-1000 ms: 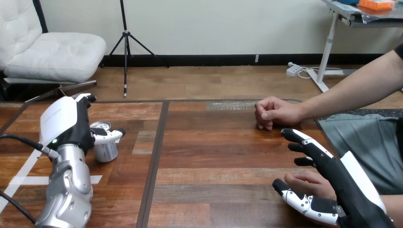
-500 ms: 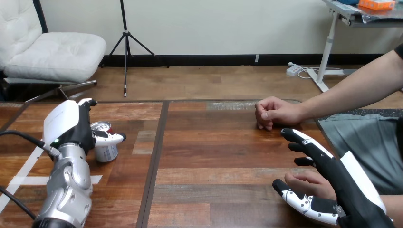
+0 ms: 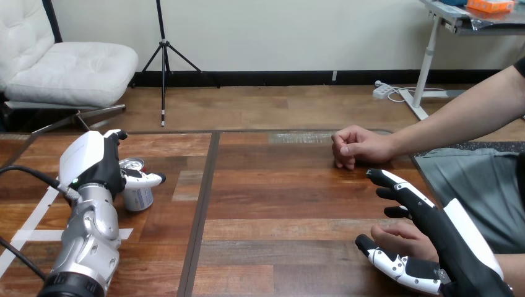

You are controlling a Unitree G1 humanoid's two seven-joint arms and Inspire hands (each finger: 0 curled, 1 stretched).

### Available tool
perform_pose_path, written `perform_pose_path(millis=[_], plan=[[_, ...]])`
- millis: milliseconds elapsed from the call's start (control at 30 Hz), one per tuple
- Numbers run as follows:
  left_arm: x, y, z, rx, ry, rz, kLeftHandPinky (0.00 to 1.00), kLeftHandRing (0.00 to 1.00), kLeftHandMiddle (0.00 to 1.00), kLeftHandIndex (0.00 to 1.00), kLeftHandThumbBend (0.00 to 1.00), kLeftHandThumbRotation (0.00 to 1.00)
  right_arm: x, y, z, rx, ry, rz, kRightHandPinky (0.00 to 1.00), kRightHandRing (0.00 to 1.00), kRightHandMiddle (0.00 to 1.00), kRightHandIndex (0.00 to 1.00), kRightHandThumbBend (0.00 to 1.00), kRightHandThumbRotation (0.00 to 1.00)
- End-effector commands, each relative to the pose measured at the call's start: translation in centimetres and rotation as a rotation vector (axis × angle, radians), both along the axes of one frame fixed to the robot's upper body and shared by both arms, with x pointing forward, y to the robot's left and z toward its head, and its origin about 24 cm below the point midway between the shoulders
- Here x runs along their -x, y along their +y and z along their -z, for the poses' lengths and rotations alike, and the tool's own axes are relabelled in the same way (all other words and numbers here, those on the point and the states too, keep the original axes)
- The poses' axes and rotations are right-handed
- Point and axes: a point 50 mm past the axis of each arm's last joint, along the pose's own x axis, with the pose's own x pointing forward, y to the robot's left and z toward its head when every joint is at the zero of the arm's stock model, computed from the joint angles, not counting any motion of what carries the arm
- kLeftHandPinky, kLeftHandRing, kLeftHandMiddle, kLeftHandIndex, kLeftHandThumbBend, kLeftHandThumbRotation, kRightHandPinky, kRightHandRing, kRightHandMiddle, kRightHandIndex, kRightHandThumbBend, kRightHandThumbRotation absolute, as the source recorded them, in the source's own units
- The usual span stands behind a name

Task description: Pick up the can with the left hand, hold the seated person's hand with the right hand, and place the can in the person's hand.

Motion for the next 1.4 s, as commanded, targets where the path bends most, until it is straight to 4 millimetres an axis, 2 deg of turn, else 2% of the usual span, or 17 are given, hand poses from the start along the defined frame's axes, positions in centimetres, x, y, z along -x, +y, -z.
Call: perform_pose_path(millis=[0, 333, 733, 1367], plan=[[-1.6, -0.8, -1.9, -0.043, -0.056, 0.036, 0.66, 0.82, 0.86, 0.84, 0.8, 0.24, -0.6, 0.1, -2.0, 0.007, -0.093, -0.022, 0.8, 0.89, 0.92, 0.89, 0.43, 0.1], [-1.6, -0.9, -1.5, -0.026, -0.062, 0.019, 0.63, 0.79, 0.85, 0.82, 0.82, 0.25, -0.6, 0.1, -2.0, 0.008, -0.094, -0.022, 0.79, 0.88, 0.91, 0.89, 0.43, 0.09], [-1.6, -0.9, -1.1, -0.031, -0.053, 0.018, 0.65, 0.78, 0.83, 0.81, 0.82, 0.24, -0.6, 0.1, -2.0, 0.0, -0.092, -0.023, 0.79, 0.88, 0.92, 0.9, 0.43, 0.07], [-1.4, -1.1, -0.7, -0.015, -0.05, 0.011, 0.69, 0.8, 0.84, 0.81, 0.8, 0.21, -0.6, -0.1, -2.1, 0.024, -0.095, -0.021, 0.77, 0.87, 0.91, 0.89, 0.42, 0.11]])
